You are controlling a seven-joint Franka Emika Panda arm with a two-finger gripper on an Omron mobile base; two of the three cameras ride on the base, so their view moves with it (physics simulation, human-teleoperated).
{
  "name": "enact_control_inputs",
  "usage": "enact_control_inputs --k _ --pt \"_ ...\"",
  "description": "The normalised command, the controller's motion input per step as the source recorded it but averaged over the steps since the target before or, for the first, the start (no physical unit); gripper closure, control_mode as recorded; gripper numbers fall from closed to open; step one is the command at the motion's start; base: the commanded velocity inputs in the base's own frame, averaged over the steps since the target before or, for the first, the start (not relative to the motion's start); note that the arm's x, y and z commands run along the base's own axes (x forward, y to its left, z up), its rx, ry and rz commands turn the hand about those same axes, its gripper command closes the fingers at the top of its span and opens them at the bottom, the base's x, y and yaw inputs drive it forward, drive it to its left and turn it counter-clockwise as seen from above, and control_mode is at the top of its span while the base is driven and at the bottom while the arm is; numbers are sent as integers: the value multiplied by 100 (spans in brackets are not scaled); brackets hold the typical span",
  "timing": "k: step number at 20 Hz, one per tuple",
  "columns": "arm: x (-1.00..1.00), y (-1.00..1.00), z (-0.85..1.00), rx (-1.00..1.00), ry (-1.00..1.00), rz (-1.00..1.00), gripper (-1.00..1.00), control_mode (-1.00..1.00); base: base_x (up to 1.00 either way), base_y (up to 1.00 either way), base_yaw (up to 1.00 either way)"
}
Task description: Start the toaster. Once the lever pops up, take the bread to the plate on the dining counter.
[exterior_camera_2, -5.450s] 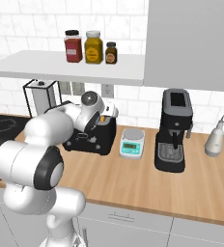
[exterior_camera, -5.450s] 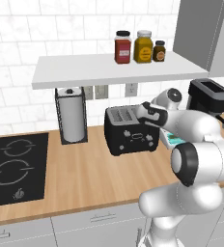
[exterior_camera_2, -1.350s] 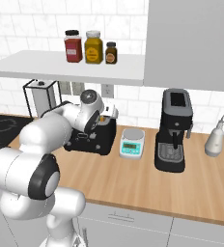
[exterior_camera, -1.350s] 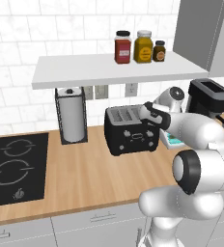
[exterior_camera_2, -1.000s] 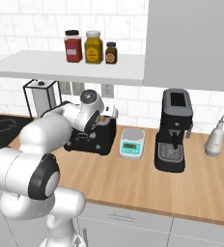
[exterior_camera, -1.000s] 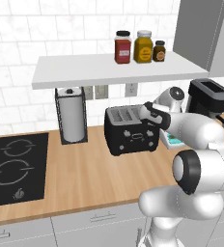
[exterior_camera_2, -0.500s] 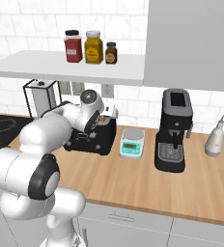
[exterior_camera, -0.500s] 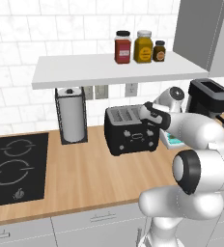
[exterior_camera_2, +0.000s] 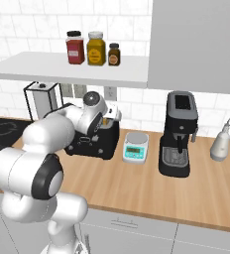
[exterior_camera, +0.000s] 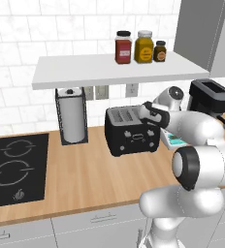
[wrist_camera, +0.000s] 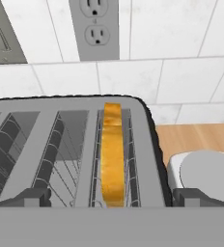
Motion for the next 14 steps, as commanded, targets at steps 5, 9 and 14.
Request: enact_control_inputs --k 5,9,14 --pt "33 5 0 0 0 0 -100 -100 0 0 0" --pt "7 0 0 0 1 0 -100 -100 0 0 0" --pt "0 0 -12 0 2 0 -100 -100 0 0 0"
